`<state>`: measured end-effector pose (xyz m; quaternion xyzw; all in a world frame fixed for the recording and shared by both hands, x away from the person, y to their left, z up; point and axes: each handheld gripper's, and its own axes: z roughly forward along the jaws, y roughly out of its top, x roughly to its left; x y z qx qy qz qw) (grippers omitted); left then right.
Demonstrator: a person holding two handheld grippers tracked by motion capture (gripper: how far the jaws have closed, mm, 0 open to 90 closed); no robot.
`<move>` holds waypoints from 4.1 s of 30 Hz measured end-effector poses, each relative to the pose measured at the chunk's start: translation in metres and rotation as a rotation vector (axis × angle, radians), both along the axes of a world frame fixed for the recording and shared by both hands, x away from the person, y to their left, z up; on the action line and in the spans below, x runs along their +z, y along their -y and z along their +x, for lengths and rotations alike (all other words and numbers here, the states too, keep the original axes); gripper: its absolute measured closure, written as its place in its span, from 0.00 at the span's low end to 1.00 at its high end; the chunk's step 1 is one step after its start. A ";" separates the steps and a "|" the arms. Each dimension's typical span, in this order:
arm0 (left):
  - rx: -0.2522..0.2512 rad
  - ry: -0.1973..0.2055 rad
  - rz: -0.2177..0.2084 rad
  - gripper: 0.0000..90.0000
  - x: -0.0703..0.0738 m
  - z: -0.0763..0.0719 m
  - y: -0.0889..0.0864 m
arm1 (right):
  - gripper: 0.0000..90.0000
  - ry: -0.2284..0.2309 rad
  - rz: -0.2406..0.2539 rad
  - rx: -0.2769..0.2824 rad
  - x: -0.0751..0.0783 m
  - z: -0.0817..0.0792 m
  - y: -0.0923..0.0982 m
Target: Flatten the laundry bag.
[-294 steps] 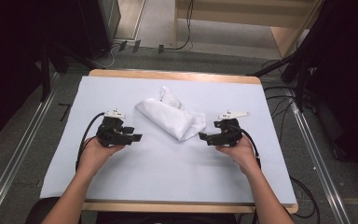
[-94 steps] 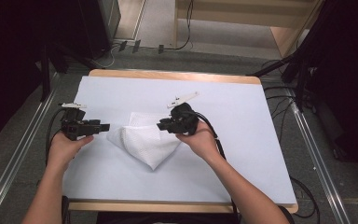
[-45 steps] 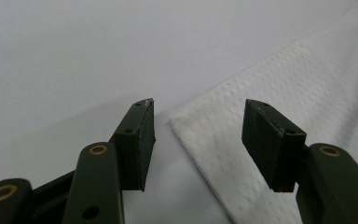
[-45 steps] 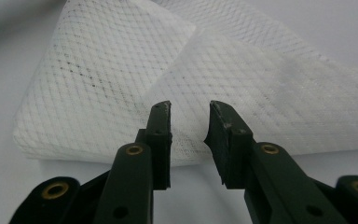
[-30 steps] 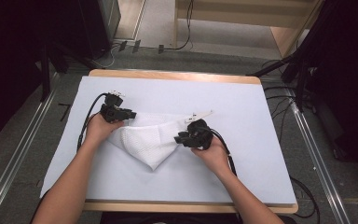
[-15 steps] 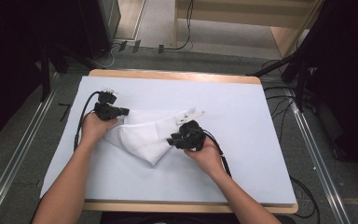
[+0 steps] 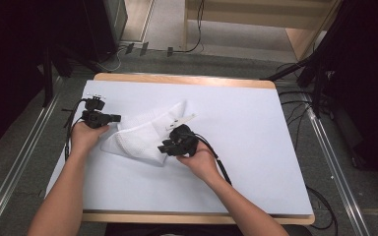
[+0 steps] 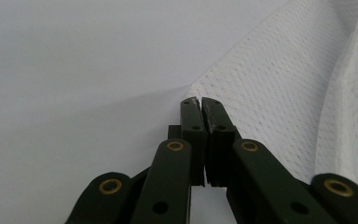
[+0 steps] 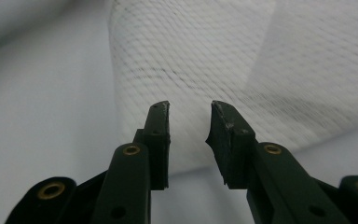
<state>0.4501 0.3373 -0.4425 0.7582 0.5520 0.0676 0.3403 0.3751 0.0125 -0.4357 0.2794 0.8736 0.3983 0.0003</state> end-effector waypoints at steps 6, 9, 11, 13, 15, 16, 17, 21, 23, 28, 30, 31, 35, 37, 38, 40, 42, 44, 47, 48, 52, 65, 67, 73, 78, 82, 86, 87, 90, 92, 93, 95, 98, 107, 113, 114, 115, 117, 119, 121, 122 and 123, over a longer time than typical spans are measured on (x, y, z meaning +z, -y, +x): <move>-0.009 -0.002 -0.022 0.98 -0.003 -0.004 -0.004 | 0.77 0.000 0.010 0.037 0.004 0.001 -0.021; -0.016 -0.001 -0.020 0.98 -0.004 -0.006 -0.004 | 0.77 0.007 0.014 0.068 0.008 0.001 -0.039; -0.015 0.000 -0.020 0.98 -0.003 -0.006 -0.004 | 0.77 0.008 0.015 0.072 0.009 0.001 -0.042; -0.013 0.000 -0.018 0.97 -0.003 -0.007 -0.004 | 0.77 0.006 0.016 0.090 0.011 0.001 -0.052; -0.008 0.007 -0.008 0.95 -0.003 -0.008 -0.005 | 0.77 0.012 0.009 0.110 0.013 0.002 -0.067; -0.006 0.009 -0.009 0.92 -0.003 -0.008 -0.005 | 0.77 0.013 0.013 0.113 0.013 0.003 -0.072; 0.001 0.012 -0.010 0.88 -0.003 -0.009 -0.006 | 0.77 0.016 0.011 0.119 0.013 0.003 -0.075; -0.002 0.028 -0.009 0.83 -0.003 -0.010 -0.009 | 0.76 0.013 0.015 0.133 0.010 0.005 -0.091; -0.003 0.033 -0.014 0.83 -0.002 -0.010 -0.010 | 0.76 0.013 0.012 0.135 0.008 0.005 -0.097; -0.006 0.045 -0.010 0.81 0.000 -0.011 -0.010 | 0.76 0.011 0.003 0.148 0.006 0.004 -0.113; -0.010 0.046 -0.012 0.79 0.001 -0.012 -0.011 | 0.76 0.010 0.005 0.159 0.005 0.003 -0.124; -0.010 0.046 -0.021 0.78 0.002 -0.013 -0.011 | 0.76 0.014 0.005 0.162 0.004 0.003 -0.127; -0.009 0.046 -0.013 0.76 0.002 -0.013 -0.013 | 0.74 0.014 -0.006 0.168 -0.002 0.005 -0.136; -0.013 0.040 -0.011 0.75 0.002 -0.013 -0.014 | 0.72 0.023 -0.021 0.164 -0.007 0.007 -0.139; -0.010 0.041 -0.010 0.74 0.002 -0.013 -0.014 | 0.67 0.021 -0.030 0.160 -0.013 0.009 -0.140; -0.007 0.043 -0.015 0.74 0.002 -0.013 -0.014 | 0.65 0.013 -0.032 0.162 -0.015 0.010 -0.141; -0.001 0.045 -0.017 0.74 0.002 -0.013 -0.015 | 0.62 0.007 -0.034 0.169 -0.019 0.010 -0.141; 0.000 0.040 -0.022 0.73 0.002 -0.013 -0.017 | 0.60 0.020 -0.035 0.170 -0.022 0.007 -0.143; 0.007 0.039 -0.024 0.73 0.002 -0.013 -0.019 | 0.61 0.035 -0.035 0.169 -0.024 0.004 -0.144; 0.008 0.037 -0.026 0.73 0.002 -0.013 -0.020 | 0.62 0.043 -0.038 0.165 -0.024 0.003 -0.143; 0.008 0.034 -0.032 0.73 0.002 -0.014 -0.021 | 0.63 0.045 -0.021 0.173 -0.027 0.000 -0.137; 0.020 0.023 -0.050 0.71 0.001 -0.014 -0.026 | 0.81 0.197 -0.038 0.113 -0.034 -0.014 -0.136; 0.022 0.026 -0.048 0.71 0.002 -0.014 -0.027 | 0.87 0.196 -0.037 0.109 -0.034 -0.012 -0.135; 0.028 0.028 -0.053 0.71 0.001 -0.014 -0.029 | 0.96 0.167 -0.048 0.104 -0.030 -0.007 -0.134; 0.022 0.030 -0.044 0.71 0.002 -0.014 -0.027 | 1.00 0.129 0.002 0.086 -0.022 -0.001 -0.126; 0.020 0.034 -0.038 0.71 0.003 -0.015 -0.025 | 1.00 0.122 0.041 0.073 -0.012 0.001 -0.118; 0.015 0.037 -0.032 0.71 0.003 -0.015 -0.022 | 1.00 0.119 0.039 0.077 -0.006 0.004 -0.110; 0.014 0.038 -0.032 0.71 0.003 -0.015 -0.022 | 1.00 0.115 0.048 0.073 -0.004 0.004 -0.107; -0.003 0.043 -0.034 0.71 0.005 -0.015 -0.018 | 1.00 0.119 0.076 0.065 0.007 0.004 -0.098; -0.013 0.040 -0.037 0.71 0.005 -0.015 -0.014 | 1.00 0.123 0.074 0.067 0.009 0.004 -0.097; -0.020 0.037 -0.032 0.71 0.004 -0.015 -0.012 | 1.00 0.126 0.075 0.066 0.011 0.003 -0.095; -0.026 0.021 -0.031 0.76 0.002 -0.014 -0.008 | 1.00 0.130 0.079 0.065 0.014 0.003 -0.090; -0.032 0.007 -0.037 0.82 -0.002 -0.012 -0.004 | 1.00 0.129 0.086 0.058 0.019 0.003 -0.081; -0.057 0.016 0.008 0.94 -0.008 -0.013 0.000 | 1.00 0.130 0.109 0.034 0.025 0.002 -0.059; -0.033 0.009 0.008 1.00 -0.009 -0.013 0.000 | 1.00 0.121 0.115 0.002 0.027 0.003 -0.042; -0.037 0.011 0.013 1.00 -0.009 -0.013 0.000 | 1.00 0.124 0.116 -0.003 0.027 0.004 -0.038; -0.038 0.011 0.016 1.00 -0.009 -0.013 0.000 | 1.00 0.125 0.116 -0.012 0.029 0.004 -0.032; -0.040 0.012 0.027 1.00 -0.008 -0.013 0.001 | 1.00 0.132 0.118 -0.019 0.032 0.004 -0.025; -0.041 0.010 0.030 1.00 -0.008 -0.013 0.001 | 1.00 0.135 0.118 -0.029 0.034 0.004 -0.019; -0.039 0.011 0.031 1.00 -0.008 -0.013 0.001 | 1.00 0.136 0.118 -0.034 0.035 0.004 -0.015; -0.038 0.011 0.030 1.00 -0.008 -0.013 0.001 | 1.00 0.139 0.113 -0.044 0.037 0.003 -0.008; -0.038 0.012 0.027 1.00 -0.008 -0.013 0.001 | 1.00 0.139 0.112 -0.048 0.037 0.003 -0.004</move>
